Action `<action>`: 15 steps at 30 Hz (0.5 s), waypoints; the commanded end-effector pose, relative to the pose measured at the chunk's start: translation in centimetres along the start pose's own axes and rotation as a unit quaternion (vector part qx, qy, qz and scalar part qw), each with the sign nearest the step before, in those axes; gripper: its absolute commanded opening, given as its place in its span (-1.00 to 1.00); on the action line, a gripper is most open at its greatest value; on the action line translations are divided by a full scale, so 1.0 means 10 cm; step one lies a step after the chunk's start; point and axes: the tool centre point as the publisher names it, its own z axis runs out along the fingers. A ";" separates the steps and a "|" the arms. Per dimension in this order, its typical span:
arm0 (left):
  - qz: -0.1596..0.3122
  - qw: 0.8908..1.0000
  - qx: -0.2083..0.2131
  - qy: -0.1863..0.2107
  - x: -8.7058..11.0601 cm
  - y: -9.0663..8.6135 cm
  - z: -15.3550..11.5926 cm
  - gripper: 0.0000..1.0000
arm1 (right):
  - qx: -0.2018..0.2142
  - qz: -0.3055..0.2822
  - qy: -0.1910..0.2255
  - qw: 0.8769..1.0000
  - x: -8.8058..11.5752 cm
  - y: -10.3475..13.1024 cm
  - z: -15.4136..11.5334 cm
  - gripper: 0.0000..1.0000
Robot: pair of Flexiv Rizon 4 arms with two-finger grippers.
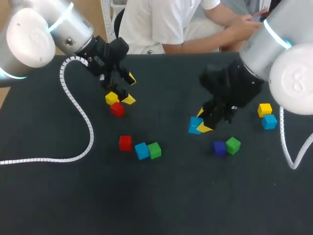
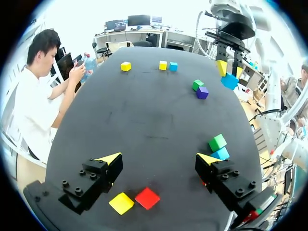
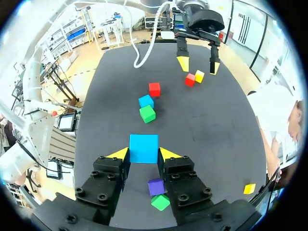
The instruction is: Place the blue cubes, place green cubes on the blue cubes, place the yellow cubes on the green cubes, then place the red cubes on the yellow cubes, and place purple cube on the red cubes.
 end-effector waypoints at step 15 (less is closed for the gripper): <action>0.002 1.000 0.031 0.001 -0.01 0.17 0.07 1.00 | 0.004 -0.002 0.001 1.000 -0.01 0.00 0.01 -1.00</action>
